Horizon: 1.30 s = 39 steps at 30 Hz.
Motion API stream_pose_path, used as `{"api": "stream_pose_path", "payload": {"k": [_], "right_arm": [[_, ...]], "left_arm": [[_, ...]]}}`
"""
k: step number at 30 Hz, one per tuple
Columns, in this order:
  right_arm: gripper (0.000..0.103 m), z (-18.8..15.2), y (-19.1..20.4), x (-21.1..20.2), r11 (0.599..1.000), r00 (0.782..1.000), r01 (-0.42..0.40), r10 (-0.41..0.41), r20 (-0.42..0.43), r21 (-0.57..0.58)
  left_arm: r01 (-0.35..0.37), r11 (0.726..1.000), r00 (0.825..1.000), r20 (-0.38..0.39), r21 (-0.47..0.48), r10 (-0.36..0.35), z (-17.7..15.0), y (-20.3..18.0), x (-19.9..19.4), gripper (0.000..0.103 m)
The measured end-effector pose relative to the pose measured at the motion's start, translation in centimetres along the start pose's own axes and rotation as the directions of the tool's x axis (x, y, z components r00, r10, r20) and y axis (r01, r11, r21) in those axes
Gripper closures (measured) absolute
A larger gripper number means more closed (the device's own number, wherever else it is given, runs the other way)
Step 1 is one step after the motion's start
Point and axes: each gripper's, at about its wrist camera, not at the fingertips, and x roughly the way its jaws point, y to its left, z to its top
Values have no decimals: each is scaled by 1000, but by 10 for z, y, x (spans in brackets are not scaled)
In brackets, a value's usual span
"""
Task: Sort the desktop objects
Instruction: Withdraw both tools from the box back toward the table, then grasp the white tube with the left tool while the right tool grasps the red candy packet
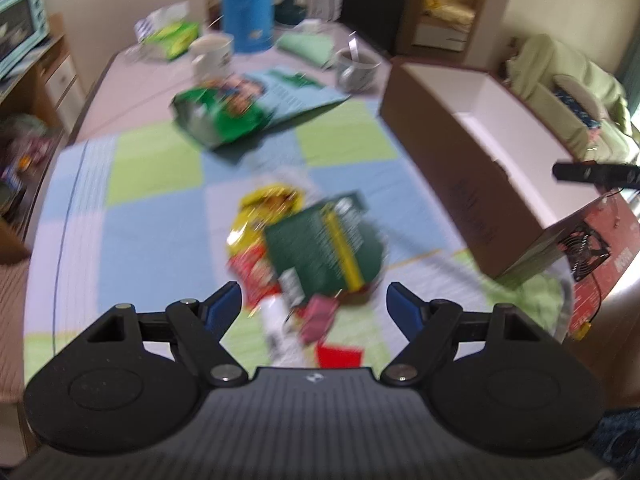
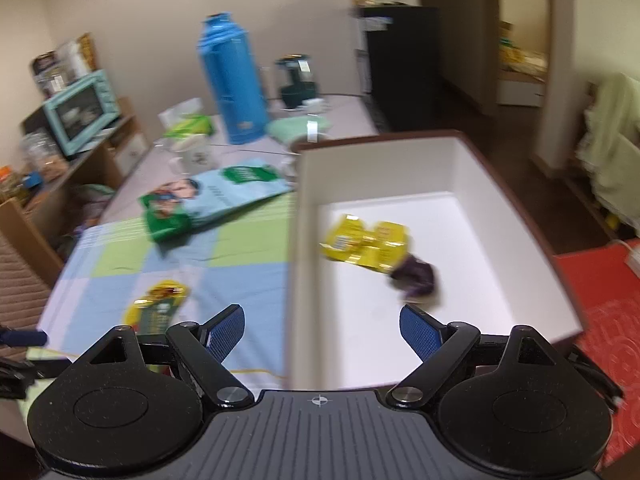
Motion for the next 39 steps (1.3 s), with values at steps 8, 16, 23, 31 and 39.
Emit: {"api": "stream_pose_path", "payload": {"k": [8, 16, 23, 31, 39], "right_arm": [[16, 0, 51, 23, 987, 992, -120, 116, -41, -103], [16, -8, 64, 44, 979, 984, -151, 135, -115, -140], [16, -11, 62, 51, 971, 974, -178, 152, -165, -158], [16, -17, 75, 71, 956, 958, -222, 176, -228, -192], [16, -17, 78, 84, 954, 950, -230, 176, -259, -193]], "left_arm": [[-32, 998, 999, -37, -49, 30, -33, 24, -5, 26], [-4, 993, 996, -87, -114, -6, -53, 31, 23, 29], [14, 990, 993, -113, -140, -30, -51, 32, 47, 35], [16, 991, 990, -139, -136, -35, -43, 33, 77, 52], [19, 991, 984, -175, -136, -43, -40, 36, 103, 59]]}}
